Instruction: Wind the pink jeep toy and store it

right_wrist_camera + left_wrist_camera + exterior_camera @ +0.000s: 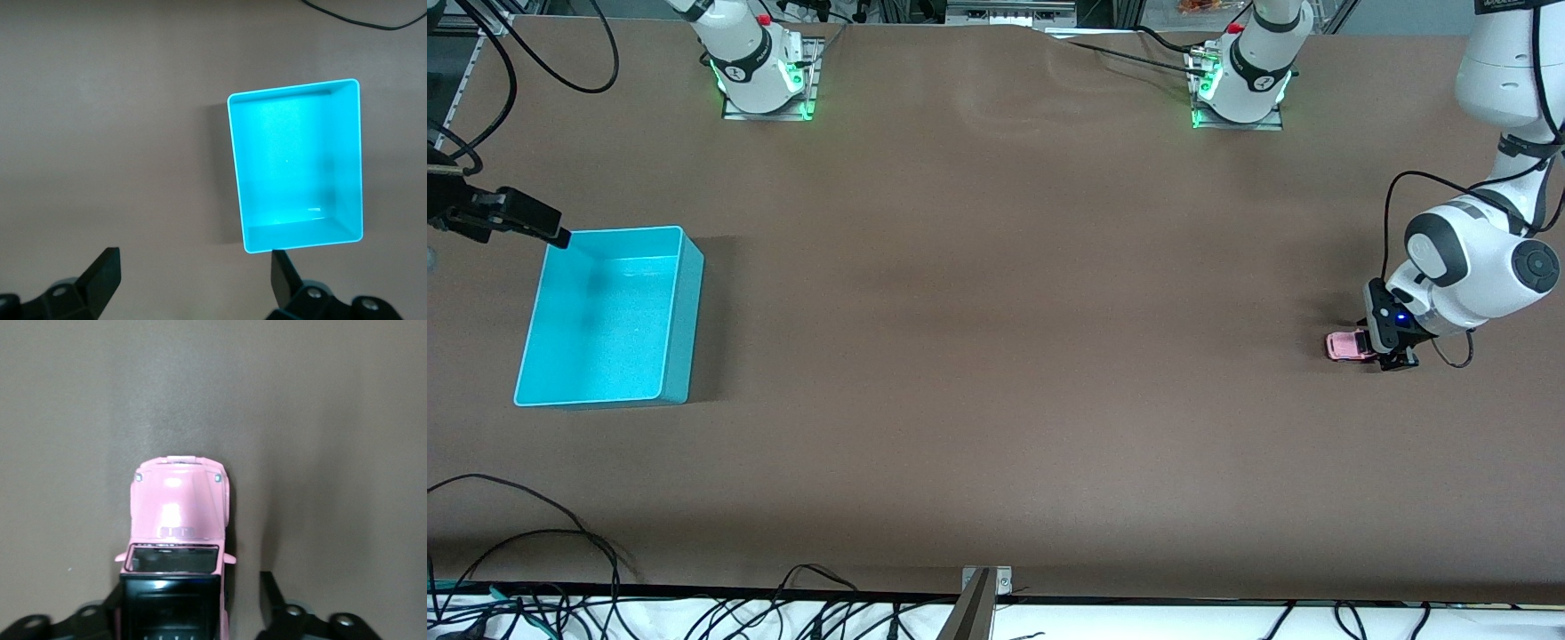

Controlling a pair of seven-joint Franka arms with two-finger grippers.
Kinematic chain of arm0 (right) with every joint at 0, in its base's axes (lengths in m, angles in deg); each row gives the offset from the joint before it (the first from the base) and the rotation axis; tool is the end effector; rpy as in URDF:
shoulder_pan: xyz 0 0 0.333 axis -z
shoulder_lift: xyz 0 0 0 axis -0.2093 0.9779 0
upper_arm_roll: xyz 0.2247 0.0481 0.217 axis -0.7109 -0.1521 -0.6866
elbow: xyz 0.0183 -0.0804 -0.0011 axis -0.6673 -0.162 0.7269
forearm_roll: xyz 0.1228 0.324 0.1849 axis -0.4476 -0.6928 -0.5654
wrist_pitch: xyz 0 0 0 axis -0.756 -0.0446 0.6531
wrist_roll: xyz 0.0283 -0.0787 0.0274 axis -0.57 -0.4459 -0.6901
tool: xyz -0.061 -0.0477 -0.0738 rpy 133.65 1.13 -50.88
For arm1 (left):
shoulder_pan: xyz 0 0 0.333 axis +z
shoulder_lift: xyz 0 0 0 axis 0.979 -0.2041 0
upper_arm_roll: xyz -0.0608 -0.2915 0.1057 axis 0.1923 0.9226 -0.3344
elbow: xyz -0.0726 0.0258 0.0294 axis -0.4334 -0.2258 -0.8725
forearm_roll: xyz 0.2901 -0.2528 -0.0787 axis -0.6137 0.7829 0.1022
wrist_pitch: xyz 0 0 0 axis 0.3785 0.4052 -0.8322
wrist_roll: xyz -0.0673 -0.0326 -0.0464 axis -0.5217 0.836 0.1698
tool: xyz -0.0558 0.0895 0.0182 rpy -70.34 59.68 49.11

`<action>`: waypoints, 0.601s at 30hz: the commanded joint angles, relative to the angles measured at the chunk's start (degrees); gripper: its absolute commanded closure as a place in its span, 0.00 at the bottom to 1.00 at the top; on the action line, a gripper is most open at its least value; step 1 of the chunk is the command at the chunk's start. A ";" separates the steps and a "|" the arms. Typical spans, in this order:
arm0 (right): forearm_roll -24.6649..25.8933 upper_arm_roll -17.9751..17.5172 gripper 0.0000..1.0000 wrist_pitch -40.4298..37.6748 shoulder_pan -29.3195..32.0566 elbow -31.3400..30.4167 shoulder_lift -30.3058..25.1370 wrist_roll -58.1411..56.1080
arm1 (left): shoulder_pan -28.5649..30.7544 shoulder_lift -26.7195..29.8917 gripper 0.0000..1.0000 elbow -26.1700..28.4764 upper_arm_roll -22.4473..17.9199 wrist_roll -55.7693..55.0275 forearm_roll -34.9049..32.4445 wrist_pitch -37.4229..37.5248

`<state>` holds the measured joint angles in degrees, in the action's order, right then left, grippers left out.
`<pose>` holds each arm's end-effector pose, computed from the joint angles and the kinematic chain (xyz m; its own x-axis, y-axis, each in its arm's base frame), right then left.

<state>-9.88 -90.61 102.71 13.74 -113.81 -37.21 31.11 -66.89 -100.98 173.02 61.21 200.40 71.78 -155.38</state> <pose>0.5970 -0.0005 0.6201 0.9968 -0.0696 -0.0389 -0.0700 -0.9975 -0.0096 0.5621 0.1847 0.1748 0.0244 -0.9993 0.0292 -0.9996 -0.0249 -0.0156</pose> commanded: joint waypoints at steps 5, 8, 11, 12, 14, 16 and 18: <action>-0.71 -0.07 0.00 0.82 0.54 0.21 0.50 -0.52 | -2.28 2.99 0.00 -3.43 -0.38 -0.12 1.84 8.39; -0.71 -0.07 0.00 0.82 0.62 0.29 0.50 -0.61 | -2.81 3.70 0.00 -6.51 -0.38 -2.67 1.57 14.63; -0.71 -0.07 0.00 1.08 0.71 0.30 0.50 -0.61 | -2.81 4.58 0.00 -8.10 -0.46 -4.08 0.00 16.76; -0.71 -0.07 0.00 1.17 0.71 0.30 0.59 -0.61 | -2.81 5.10 0.00 -8.10 -0.46 -4.60 -0.53 16.76; -0.71 -0.07 0.00 1.35 0.71 0.30 0.50 -0.70 | -2.98 6.33 0.00 -8.01 -0.46 -5.92 -1.59 17.11; -0.79 -0.07 0.00 1.26 1.06 0.30 0.50 -0.78 | -3.51 7.74 0.00 -8.01 -0.46 -7.41 -2.99 17.90; -0.97 -0.07 0.00 1.26 1.24 0.30 0.50 -0.78 | -3.95 9.06 0.00 -8.10 -0.46 -9.70 -3.79 19.39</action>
<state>-9.88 -90.59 103.92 14.11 -113.79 -36.41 31.08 -69.59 -95.70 164.47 61.25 195.21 70.73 -139.20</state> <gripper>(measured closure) 0.000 0.000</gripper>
